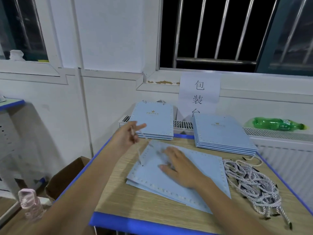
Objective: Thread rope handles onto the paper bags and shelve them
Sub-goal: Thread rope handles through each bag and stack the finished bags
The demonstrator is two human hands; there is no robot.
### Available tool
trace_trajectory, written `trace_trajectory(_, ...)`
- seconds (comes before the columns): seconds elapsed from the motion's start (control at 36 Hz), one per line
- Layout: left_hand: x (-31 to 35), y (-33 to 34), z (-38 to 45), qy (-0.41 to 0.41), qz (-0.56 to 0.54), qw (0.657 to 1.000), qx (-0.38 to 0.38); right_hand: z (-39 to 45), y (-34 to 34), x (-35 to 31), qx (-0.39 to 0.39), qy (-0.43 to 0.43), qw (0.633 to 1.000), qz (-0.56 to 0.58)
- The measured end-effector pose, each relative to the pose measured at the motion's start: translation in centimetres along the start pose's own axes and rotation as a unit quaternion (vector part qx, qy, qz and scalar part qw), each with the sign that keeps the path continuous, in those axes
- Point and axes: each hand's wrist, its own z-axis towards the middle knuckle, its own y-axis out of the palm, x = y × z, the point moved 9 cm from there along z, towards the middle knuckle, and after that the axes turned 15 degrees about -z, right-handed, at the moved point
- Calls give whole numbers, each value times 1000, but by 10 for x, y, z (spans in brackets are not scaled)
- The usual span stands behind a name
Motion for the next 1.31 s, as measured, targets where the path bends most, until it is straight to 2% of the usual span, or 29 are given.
trace_trajectory(0.08,2,-44,18,-3,40,995,94,-4,20,1,-94,5,995,-33)
trace_trajectory(0.17,4,-82,27,0,198,960,197,-7,28,1,-133,5,989,-57)
trace_trajectory(0.22,18,-89,29,37,390,888,240,-9,30,3,-142,11,988,-62)
trace_trajectory(0.28,26,-81,26,76,539,805,234,-10,30,5,-142,16,988,-63)
trace_trajectory(0.39,26,-70,18,130,722,647,207,-10,29,5,-132,16,989,-58)
trace_trajectory(0.44,18,-70,19,146,770,592,187,-10,28,3,-132,15,989,-60)
trace_trajectory(0.5,12,-68,19,194,783,569,160,-11,24,3,-120,20,991,-55)
trace_trajectory(0.56,14,-65,16,217,782,562,157,-11,13,1,-77,28,995,-60)
trace_trajectory(0.61,19,-62,15,210,787,557,163,-12,-3,-6,-21,26,994,-105)
trace_trajectory(0.67,26,-54,11,226,764,587,147,-17,-13,-17,-20,12,991,-128)
trace_trajectory(0.72,27,-40,2,270,728,624,92,-26,-10,-25,-81,-10,991,-110)
trace_trajectory(0.78,17,-20,-14,299,689,660,-20,-38,-3,-34,-148,-36,983,-97)
trace_trajectory(0.83,-3,-11,-27,247,651,703,-145,-49,0,-43,-187,-60,975,-104)
trace_trajectory(0.92,-29,-7,-50,199,638,702,-247,-53,-4,-55,-177,-90,967,-159)
trace_trajectory(0.97,-33,-16,-54,171,624,720,-250,-50,-12,-72,-113,-133,956,-234)
trace_trajectory(1.03,-28,-23,-56,154,589,760,-230,-49,-20,-88,-47,-172,940,-291)
trace_trajectory(1.11,-15,-22,-64,165,528,810,-193,-46,-19,-98,-2,-212,898,-385)
trace_trajectory(1.19,3,-28,-44,139,453,868,-149,-32,-59,-103,63,-181,890,-414)
trace_trajectory(1.25,11,-30,-39,106,410,889,-171,-25,-101,-110,106,-157,896,-401)
trace_trajectory(1.31,30,-13,-45,159,367,900,-170,-18,-137,-117,142,-163,893,-396)
